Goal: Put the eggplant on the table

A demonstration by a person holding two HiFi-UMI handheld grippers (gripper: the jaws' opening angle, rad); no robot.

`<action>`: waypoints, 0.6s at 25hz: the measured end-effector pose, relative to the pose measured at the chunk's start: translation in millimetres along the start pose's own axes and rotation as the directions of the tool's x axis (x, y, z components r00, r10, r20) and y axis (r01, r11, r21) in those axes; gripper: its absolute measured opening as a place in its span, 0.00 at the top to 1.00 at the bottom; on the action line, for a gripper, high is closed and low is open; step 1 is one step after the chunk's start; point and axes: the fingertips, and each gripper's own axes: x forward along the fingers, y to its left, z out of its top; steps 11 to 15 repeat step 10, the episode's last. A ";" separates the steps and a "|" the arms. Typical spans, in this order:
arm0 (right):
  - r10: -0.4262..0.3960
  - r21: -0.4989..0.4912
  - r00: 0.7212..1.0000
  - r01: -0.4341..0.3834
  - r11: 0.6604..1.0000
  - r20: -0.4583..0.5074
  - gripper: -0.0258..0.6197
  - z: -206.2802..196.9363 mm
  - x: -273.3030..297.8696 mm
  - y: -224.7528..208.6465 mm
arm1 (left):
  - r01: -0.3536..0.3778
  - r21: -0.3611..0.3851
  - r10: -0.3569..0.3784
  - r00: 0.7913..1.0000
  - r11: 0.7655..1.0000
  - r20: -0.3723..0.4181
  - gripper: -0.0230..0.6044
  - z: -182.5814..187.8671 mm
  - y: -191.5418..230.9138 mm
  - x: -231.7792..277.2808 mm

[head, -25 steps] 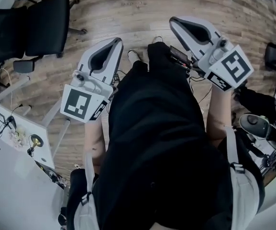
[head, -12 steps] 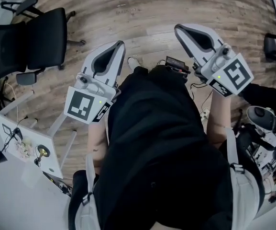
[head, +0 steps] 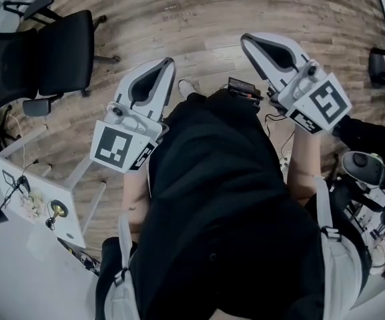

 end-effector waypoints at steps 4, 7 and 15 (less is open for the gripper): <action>0.008 -0.005 1.000 -0.008 1.000 -0.005 0.93 0.9 2.1 -0.5 | -0.013 -0.006 0.013 1.000 1.000 0.004 0.95 0.5 2.5 -1.7; 0.006 -0.007 1.000 -0.006 1.000 -0.009 0.93 0.9 2.4 -0.7 | -0.015 -0.007 0.015 1.000 1.000 0.004 0.95 0.0 3.3 -2.9; 0.007 -0.014 1.000 -0.007 1.000 -0.010 0.93 1.4 2.7 -1.0 | -0.016 -0.007 0.016 1.000 1.000 0.003 0.95 -1.0 4.2 -2.5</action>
